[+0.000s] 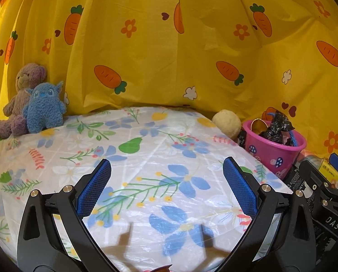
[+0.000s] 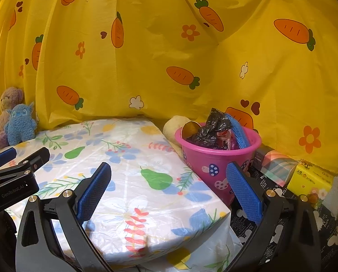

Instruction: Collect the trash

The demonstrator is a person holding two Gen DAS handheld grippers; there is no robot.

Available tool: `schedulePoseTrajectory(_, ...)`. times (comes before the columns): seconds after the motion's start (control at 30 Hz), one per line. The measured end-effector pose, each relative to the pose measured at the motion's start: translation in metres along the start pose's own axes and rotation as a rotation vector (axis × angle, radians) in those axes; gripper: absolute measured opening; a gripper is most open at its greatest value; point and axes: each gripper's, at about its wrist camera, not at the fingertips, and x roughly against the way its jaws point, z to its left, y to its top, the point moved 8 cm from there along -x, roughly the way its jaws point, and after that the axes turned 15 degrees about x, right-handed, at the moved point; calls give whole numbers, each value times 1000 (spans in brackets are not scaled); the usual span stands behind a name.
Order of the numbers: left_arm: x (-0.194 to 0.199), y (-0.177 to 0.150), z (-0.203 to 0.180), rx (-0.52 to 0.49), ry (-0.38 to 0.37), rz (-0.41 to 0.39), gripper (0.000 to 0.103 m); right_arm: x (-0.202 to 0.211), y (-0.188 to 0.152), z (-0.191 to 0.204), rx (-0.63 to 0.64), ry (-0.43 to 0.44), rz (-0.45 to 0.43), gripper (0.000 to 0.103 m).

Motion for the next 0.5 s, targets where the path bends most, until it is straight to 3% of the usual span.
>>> schedulePoseTrajectory(0.5,2,2,1,-8,6,-18,97,-3,0,2,1,10,5,97)
